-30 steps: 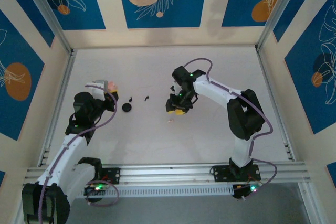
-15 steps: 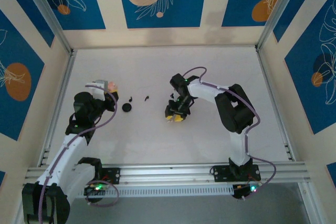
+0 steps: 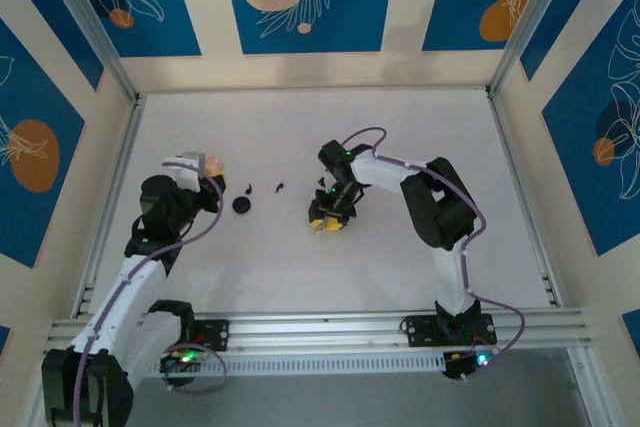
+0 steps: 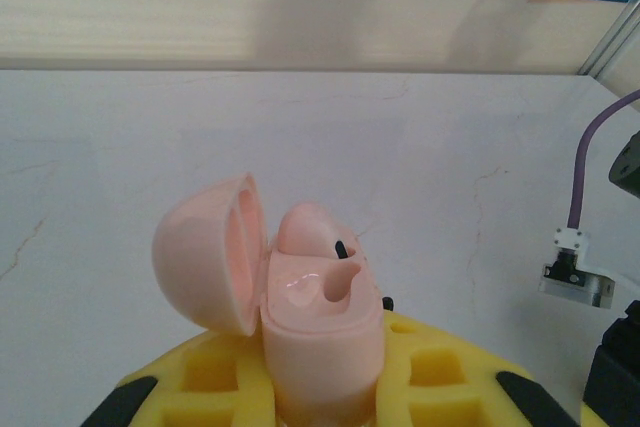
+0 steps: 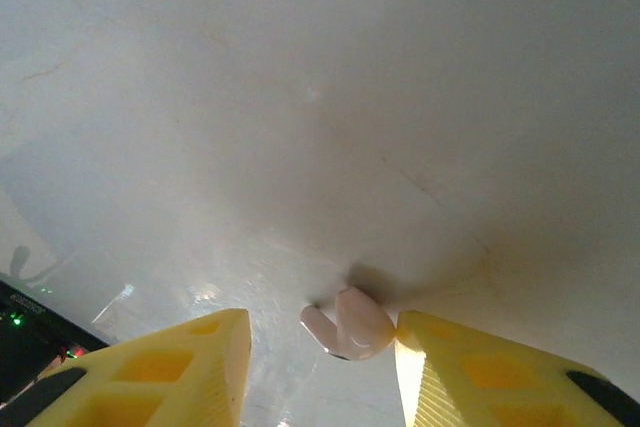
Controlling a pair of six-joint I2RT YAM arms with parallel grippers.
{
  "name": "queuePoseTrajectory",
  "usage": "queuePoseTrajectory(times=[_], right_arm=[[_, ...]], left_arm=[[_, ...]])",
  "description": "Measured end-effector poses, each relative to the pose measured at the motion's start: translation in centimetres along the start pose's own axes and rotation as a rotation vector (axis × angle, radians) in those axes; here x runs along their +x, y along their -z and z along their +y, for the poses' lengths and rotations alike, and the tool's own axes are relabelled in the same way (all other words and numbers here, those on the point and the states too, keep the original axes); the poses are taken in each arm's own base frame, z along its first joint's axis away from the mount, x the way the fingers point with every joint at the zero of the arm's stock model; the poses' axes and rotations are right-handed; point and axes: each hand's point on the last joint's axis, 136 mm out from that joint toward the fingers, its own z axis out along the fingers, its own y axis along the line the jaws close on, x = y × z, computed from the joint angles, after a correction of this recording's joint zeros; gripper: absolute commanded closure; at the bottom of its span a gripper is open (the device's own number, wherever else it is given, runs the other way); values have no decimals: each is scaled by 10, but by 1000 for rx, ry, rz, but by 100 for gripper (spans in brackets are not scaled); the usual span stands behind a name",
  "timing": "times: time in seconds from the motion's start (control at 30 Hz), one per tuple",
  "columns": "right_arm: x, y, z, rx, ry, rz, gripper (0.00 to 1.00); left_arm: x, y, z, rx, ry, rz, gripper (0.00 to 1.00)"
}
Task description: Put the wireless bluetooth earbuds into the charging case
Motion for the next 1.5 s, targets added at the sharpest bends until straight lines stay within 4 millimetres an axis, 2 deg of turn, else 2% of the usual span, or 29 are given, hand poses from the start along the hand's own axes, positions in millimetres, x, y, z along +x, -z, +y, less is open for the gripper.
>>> queuePoseTrajectory(times=[0.27, 0.37, 0.83, 1.5], right_arm=[[-6, 10, 7, 29, 33, -29, 58], [-3, 11, 6, 50, 34, -25, 61], [5, -7, -7, 110, 10, 32, 67], [3, -9, -8, 121, -1, 33, 78]], left_arm=[[0, 0, 0, 0, -2, 0, 84], [0, 0, 0, 0, -3, 0, 84], [0, 0, 0, 0, -2, 0, 84], [0, 0, -1, 4, -2, 1, 85]])
